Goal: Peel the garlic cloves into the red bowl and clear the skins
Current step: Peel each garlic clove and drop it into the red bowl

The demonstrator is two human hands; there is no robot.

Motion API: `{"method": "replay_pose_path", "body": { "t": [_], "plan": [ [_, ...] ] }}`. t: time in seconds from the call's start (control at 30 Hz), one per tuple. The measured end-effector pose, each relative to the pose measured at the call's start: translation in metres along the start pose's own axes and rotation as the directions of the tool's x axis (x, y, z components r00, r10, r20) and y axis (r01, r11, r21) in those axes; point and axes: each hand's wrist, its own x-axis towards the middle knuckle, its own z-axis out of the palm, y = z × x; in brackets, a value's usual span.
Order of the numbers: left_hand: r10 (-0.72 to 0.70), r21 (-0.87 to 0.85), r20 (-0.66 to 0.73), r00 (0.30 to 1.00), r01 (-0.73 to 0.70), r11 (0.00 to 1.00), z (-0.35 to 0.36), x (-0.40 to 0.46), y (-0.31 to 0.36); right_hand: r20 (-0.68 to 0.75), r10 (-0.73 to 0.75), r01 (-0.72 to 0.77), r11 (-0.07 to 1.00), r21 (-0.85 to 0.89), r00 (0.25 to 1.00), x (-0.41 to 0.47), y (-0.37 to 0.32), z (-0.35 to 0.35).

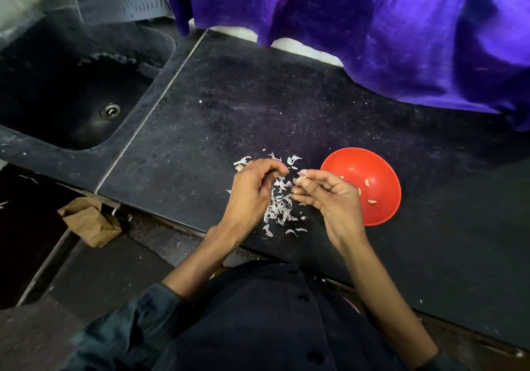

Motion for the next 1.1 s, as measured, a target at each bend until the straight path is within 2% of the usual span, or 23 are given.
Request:
{"method": "replay_pose_path", "body": {
  "t": [0.1, 0.2, 0.43, 0.7, 1.0, 1.1],
  "plan": [
    [0.066, 0.09, 0.064, 0.996, -0.072, 0.993, 0.0013, 0.002, -0.002, -0.013, -0.001, 0.001, 0.999, -0.041, 1.0, 0.0021, 0.0022, -0.0008],
    [0.079, 0.096, 0.105, 0.991, -0.089, 0.991, 0.0001, 0.0024, 0.0007, -0.031, -0.025, 0.022, 0.995, -0.097, 0.999, 0.0043, 0.0034, -0.002],
    [0.083, 0.071, 0.102, 0.991, -0.09, 0.993, -0.0018, 0.0023, 0.0059, -0.017, -0.116, 0.106, 0.953, -0.285, 0.993, 0.0082, 0.0055, -0.0019],
    [0.168, 0.146, 0.129, 0.977, -0.187, 0.972, -0.0046, 0.0021, 0.0067, 0.021, -0.219, 0.202, 0.858, -0.472, 0.976, 0.0093, 0.0041, -0.0012],
    [0.144, 0.078, 0.128, 0.981, -0.155, 0.985, -0.0053, -0.0002, 0.0049, 0.091, -0.283, 0.283, 0.772, -0.569, 0.955, 0.0073, 0.0007, -0.001],
    [0.099, 0.024, 0.102, 0.99, -0.102, 0.994, -0.0045, 0.0005, 0.0031, 0.087, -0.244, 0.253, 0.817, -0.518, 0.966, 0.008, 0.0001, -0.0011]
  ]
}}
